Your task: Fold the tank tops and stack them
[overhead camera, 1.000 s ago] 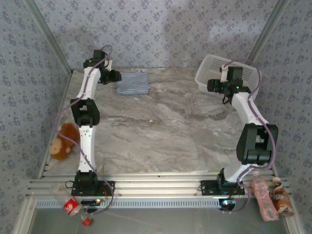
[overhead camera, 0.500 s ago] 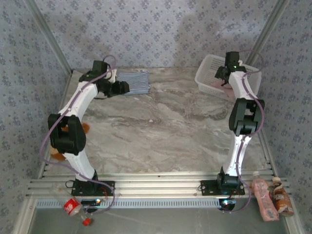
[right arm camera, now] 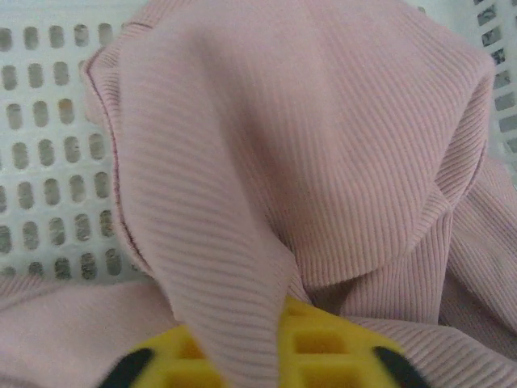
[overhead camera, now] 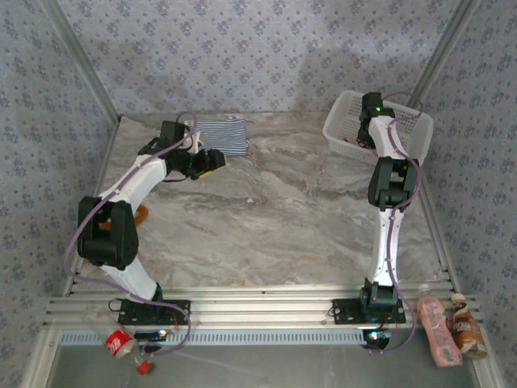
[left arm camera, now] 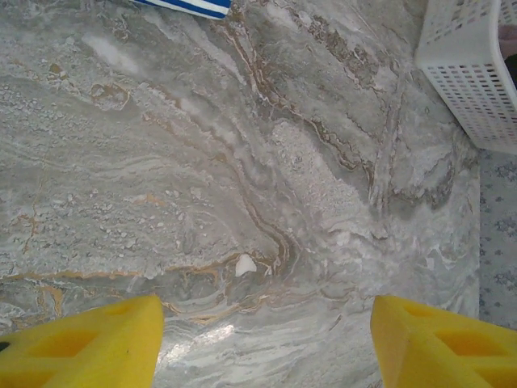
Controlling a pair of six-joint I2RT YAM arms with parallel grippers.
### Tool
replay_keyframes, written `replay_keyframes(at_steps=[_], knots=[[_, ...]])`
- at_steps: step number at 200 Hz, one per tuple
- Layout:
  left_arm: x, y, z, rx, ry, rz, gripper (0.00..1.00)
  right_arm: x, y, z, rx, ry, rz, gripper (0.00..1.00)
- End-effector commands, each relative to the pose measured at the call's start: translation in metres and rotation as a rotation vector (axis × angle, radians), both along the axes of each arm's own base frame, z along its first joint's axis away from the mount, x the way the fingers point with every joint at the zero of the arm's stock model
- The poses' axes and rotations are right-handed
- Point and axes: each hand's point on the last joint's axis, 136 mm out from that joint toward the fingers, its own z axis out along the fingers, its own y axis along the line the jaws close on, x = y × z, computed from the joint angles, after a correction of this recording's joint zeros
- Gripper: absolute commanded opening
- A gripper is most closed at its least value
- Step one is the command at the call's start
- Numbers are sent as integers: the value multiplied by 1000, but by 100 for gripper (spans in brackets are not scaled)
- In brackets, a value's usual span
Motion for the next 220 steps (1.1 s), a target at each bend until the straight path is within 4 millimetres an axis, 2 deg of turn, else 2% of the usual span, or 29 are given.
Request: replay_keyframes(at_steps=[1,20,33,37,51,67,90,122,139,152,167,202,209,220], knots=[[1,-5,29,-33,-58,-23,68,0,10,63,-46,-126,34,0],[-1,-4,32,-18,-56,-32,68,0,16,119,-86,-267,73,0],[-2,-4,35,-12,-62,-39,68,-6,17,168,-125,-372,96,0],[-2,-3,36,-10,-64,-39,68,-8,19,177,-131,-394,106,0],[-3,-1,39,2,-73,-36,68,-18,32,225,-160,-491,167,0],[-2,0,48,0,-92,-32,68,-33,48,265,-161,-572,226,0],[-1,1,61,4,-123,-32,68,-59,80,314,-152,-682,342,0],[-3,6,86,30,-172,-28,68,-109,149,383,-112,-850,548,0],[-5,11,101,39,-206,-15,68,-135,189,395,30,-898,629,0],[-8,15,112,51,-229,-11,68,-154,220,391,121,-892,681,0],[-13,20,120,67,-237,-6,68,-180,267,389,202,-890,772,0],[-24,41,132,92,-249,15,68,-232,337,386,351,-893,882,0],[-27,45,132,97,-246,19,68,-234,345,373,366,-848,887,0],[-30,51,125,100,-227,32,68,-233,349,339,388,-743,871,0]])
